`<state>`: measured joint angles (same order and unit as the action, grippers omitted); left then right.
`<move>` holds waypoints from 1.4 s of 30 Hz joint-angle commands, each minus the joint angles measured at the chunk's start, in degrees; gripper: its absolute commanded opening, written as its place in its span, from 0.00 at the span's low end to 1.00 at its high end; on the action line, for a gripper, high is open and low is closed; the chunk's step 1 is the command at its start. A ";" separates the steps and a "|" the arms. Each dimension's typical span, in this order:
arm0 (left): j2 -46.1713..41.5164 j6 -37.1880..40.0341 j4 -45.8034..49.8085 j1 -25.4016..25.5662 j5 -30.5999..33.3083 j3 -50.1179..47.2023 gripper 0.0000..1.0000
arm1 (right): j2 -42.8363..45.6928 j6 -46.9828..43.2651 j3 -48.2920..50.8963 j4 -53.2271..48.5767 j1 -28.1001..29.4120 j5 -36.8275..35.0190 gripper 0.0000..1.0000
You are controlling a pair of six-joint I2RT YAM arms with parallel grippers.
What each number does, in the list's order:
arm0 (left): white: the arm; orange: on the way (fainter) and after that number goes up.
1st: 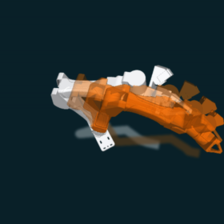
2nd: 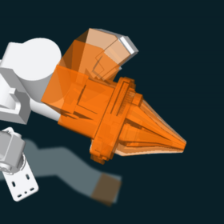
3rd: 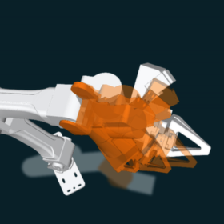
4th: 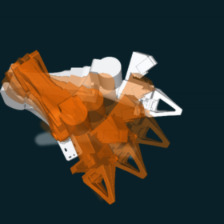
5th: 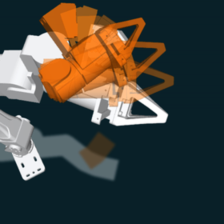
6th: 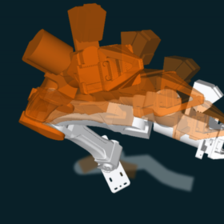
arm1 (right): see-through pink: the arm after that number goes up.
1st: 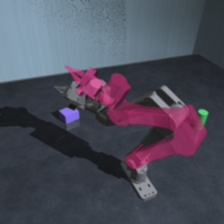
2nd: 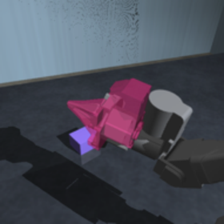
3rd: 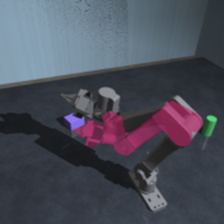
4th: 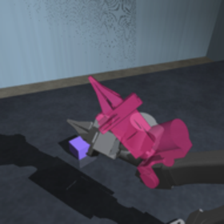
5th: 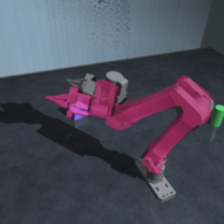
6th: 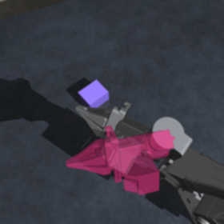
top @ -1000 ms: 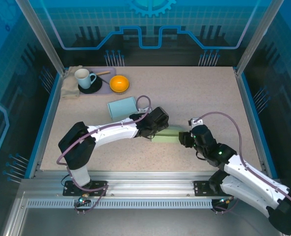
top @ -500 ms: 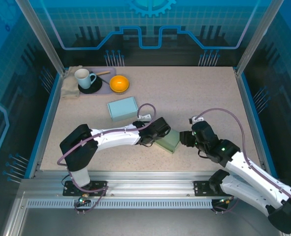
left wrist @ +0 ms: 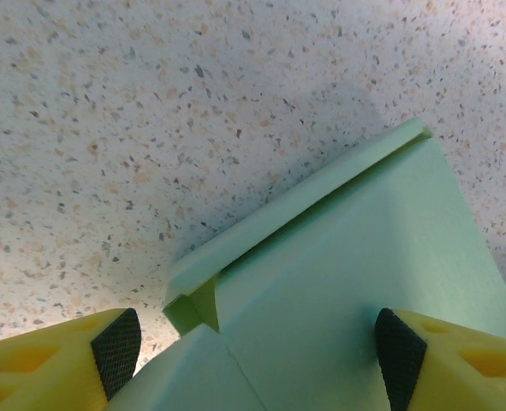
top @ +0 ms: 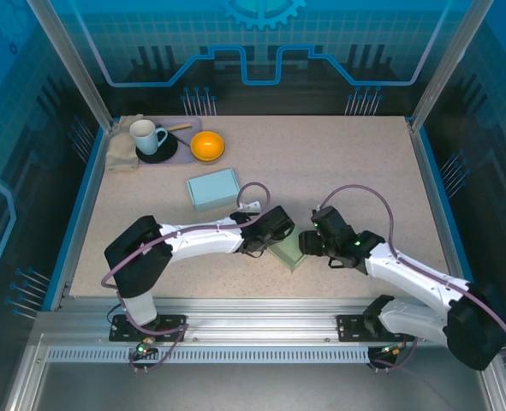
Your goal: Fold the paper box
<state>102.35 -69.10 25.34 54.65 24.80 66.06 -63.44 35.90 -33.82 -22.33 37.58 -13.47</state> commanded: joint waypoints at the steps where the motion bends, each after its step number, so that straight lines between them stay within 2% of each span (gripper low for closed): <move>1: 2.37 -0.14 1.82 -1.47 -5.82 -2.49 0.76 | -2.81 2.41 1.24 0.64 0.56 -0.01 0.59; 7: 2.17 1.07 3.96 -3.77 -8.44 -2.36 0.79 | -6.80 3.47 2.97 1.51 0.56 -1.68 0.61; 12: 2.43 1.27 1.71 -6.82 -12.32 -3.69 0.80 | -11.13 1.53 1.66 3.86 -0.93 -2.52 0.64; 17: 1.90 5.38 0.24 -9.31 -14.09 -1.79 0.79 | -19.18 -4.92 -3.73 7.20 -5.99 -1.67 0.64; 22: 0.71 12.03 3.38 -11.17 -12.97 2.52 0.79 | -25.58 -9.96 -10.73 9.69 -10.37 -0.98 0.64; 27: -2.41 15.95 8.41 -13.43 -11.76 4.61 0.86 | -29.54 -12.02 -16.24 7.34 -11.89 0.16 0.64; 33: -5.79 19.52 5.61 -17.98 -17.93 3.55 0.95 | -30.50 -11.64 -18.41 7.71 -11.82 3.02 0.64; 37: -2.02 18.96 2.63 -20.57 -25.21 5.57 0.94 | -30.38 -11.98 -18.51 7.84 -11.88 3.71 0.63; 42: 1.00 15.71 -0.12 -20.48 -29.42 6.46 0.92 | -30.47 -12.72 -19.25 7.04 -11.83 3.92 0.63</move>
<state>101.84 -52.38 27.09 33.91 0.80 71.13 -92.92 24.34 -51.88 -12.64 26.13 -11.03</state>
